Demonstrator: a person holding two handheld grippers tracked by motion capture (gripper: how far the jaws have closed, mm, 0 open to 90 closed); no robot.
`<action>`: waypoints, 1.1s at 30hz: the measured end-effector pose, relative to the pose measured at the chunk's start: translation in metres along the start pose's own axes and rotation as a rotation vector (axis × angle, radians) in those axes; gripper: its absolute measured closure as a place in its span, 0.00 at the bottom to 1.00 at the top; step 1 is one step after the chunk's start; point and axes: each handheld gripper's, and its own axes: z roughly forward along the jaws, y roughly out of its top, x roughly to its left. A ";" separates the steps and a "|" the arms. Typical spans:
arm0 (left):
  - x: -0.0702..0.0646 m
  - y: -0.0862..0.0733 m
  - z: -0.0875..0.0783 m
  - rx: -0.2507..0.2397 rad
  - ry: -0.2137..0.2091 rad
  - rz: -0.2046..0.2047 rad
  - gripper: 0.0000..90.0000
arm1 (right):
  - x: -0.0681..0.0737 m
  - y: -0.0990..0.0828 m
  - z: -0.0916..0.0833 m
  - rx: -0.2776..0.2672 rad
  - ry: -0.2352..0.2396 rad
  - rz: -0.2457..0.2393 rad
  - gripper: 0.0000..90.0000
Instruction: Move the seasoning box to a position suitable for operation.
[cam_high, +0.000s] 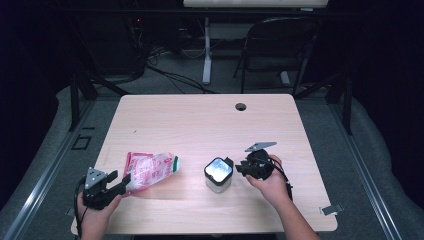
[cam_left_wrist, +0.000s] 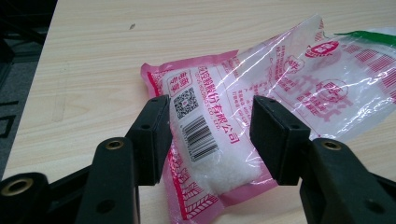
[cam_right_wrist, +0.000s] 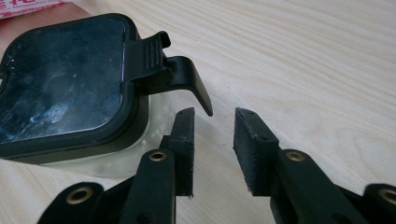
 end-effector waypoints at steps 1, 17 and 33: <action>0.000 0.000 0.000 0.001 0.000 0.000 0.53 | 0.000 0.001 0.002 0.006 0.003 0.000 0.77; 0.000 -0.001 0.001 -0.001 -0.002 0.003 0.53 | 0.002 0.006 0.024 0.024 0.020 -0.015 0.78; -0.001 -0.001 0.002 0.003 -0.004 0.006 0.54 | -0.001 0.006 0.037 0.046 0.040 -0.019 0.89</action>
